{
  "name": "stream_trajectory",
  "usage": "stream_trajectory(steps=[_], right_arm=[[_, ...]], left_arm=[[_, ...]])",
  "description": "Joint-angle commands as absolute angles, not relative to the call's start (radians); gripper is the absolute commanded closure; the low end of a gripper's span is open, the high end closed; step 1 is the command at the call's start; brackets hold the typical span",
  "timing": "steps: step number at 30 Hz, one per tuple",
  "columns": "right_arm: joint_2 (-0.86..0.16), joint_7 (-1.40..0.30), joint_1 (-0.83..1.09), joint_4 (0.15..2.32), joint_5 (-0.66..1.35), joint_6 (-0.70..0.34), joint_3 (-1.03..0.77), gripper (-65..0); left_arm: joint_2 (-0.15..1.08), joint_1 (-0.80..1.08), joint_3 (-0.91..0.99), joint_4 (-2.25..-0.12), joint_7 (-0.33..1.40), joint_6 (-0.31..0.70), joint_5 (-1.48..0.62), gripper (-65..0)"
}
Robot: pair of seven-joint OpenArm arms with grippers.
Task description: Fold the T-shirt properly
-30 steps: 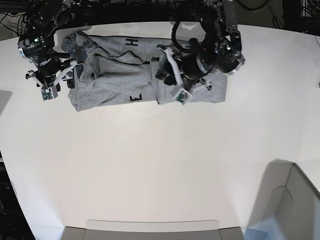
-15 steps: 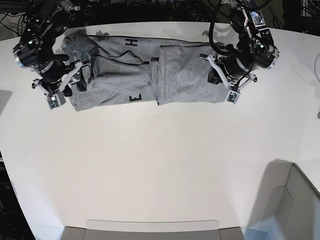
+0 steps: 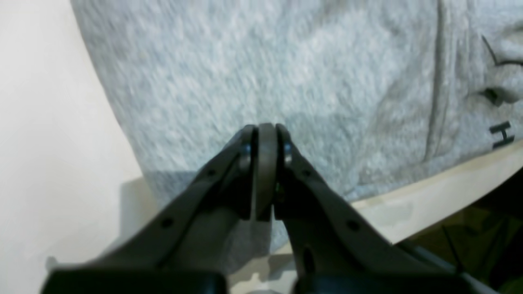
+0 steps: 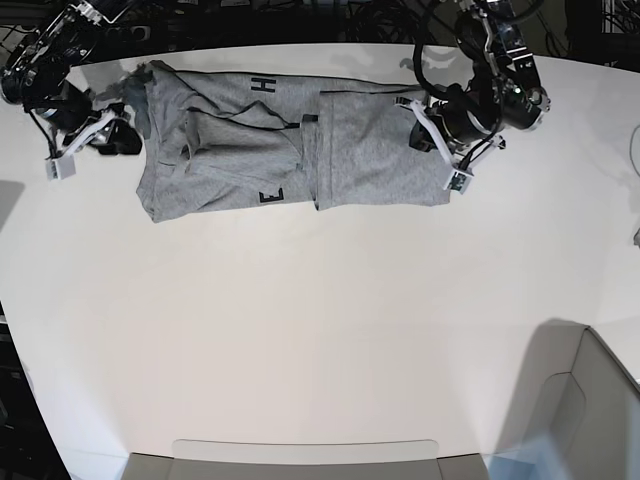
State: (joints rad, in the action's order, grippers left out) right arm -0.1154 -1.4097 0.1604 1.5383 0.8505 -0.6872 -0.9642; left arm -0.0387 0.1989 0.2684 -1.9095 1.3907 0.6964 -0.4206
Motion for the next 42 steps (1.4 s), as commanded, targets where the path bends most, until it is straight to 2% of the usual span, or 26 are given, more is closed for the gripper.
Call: stream_trajectory(steps=[1,8,14,20,22,26,32,36,42], right_arm=[[-0.148,-1.396,0.153,1.509,0.897,-0.698,-0.957,-28.7],[-0.176,-1.396,0.145,1.345,0.9,-0.698,-0.885,-28.7],[-0.15,-1.396,0.142,1.349,0.901,-0.698,-0.716,-28.7],[-0.122,-1.394,0.143,1.346,0.872,-0.698,-0.627,-28.0],[-0.111,-1.392,0.14,1.351,0.839,-0.698,-0.616,-22.4],[-0.102,-1.392,0.088,1.351,0.771,-0.698,-0.624,0.0],[-0.128,-1.388,0.004,1.351,0.737,-0.698,-0.659,0.0],[-0.171,-1.32,-0.07,1.349,0.736,-0.698,-0.728,0.0],[-0.289,-1.208,-0.153,1.351,0.736,-0.363,-0.674,0.0]], left_arm=[[-0.038,0.191,0.265,-1.922,1.385,0.698,-0.437,-0.8],[-0.038,0.191,0.265,-1.919,1.385,0.698,-0.435,-0.8],[-0.038,0.191,0.265,-1.919,1.385,0.698,-0.435,-0.8],[-0.038,0.193,0.274,-1.919,1.385,0.698,-0.433,-0.8],[-0.038,0.206,0.274,-1.919,1.385,0.698,-0.433,-0.8],[-0.038,0.211,0.274,-1.919,1.385,0.698,-0.437,-0.8],[-0.038,0.236,0.275,-1.923,1.385,0.698,-0.437,-0.8],[-0.038,0.239,0.275,-1.923,1.385,0.698,-0.437,-0.8],[-0.03,0.248,0.277,-1.923,1.386,0.698,-0.435,-0.8]])
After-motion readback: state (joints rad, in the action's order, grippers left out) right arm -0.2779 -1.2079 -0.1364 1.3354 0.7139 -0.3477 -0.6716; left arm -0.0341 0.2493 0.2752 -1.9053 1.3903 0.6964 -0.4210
